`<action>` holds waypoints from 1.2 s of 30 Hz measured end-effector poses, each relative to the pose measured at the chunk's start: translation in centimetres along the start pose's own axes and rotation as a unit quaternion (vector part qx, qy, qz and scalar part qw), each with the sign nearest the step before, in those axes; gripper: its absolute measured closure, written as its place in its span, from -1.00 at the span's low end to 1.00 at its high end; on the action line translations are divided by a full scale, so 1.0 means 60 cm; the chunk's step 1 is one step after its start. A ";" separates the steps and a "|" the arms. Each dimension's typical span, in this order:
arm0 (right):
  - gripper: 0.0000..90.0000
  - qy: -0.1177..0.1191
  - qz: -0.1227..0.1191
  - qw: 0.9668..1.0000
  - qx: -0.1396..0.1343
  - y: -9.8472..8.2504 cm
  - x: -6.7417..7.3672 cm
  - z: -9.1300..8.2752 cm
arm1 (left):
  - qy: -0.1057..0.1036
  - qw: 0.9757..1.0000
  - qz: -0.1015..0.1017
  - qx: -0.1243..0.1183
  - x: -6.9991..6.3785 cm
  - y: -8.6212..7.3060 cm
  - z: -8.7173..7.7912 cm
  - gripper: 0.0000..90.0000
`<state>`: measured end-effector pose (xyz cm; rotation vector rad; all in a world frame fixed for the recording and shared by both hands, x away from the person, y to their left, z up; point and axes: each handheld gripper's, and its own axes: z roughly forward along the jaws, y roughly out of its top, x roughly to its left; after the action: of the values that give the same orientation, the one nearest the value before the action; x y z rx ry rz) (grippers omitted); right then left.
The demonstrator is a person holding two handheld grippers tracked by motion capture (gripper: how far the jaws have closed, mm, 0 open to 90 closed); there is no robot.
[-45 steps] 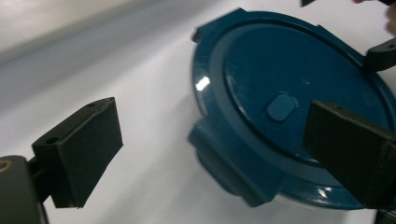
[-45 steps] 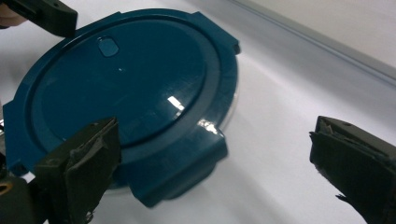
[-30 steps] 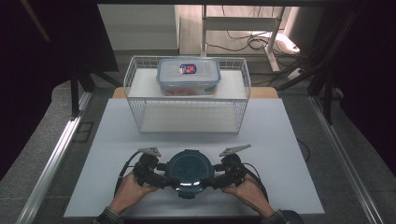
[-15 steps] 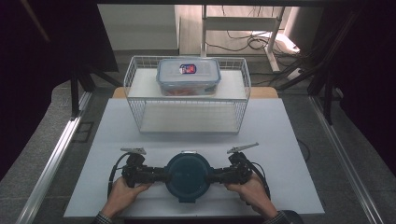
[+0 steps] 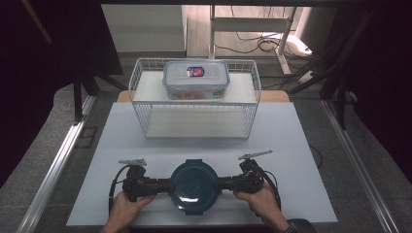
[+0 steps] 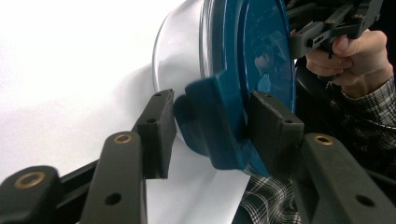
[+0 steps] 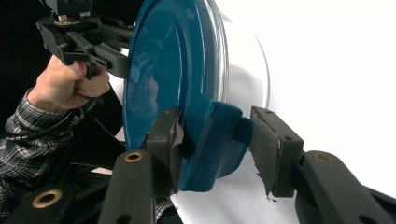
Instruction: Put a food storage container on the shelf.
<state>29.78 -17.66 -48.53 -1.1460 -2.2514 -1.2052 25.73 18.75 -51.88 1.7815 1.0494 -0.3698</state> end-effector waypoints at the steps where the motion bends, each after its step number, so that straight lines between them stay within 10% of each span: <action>1: 0.21 0.000 0.001 1.000 0.001 0.000 -0.001 0.000 | 0.002 1.000 0.000 0.003 -0.001 -0.001 0.002 0.12; 19: 0.27 0.029 0.066 0.997 -0.015 -0.019 -0.013 -0.006 | -0.011 1.000 -0.023 -0.018 -0.006 -0.002 0.001 0.24; 36: 0.28 -0.006 0.002 0.998 -0.062 0.041 0.009 -0.039 | 0.006 0.999 -0.002 -0.054 -0.022 0.060 -0.013 0.28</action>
<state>31.21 -18.51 -45.53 -1.2053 -2.2085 -1.3574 27.63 18.33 -48.49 1.6880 1.0617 -0.2981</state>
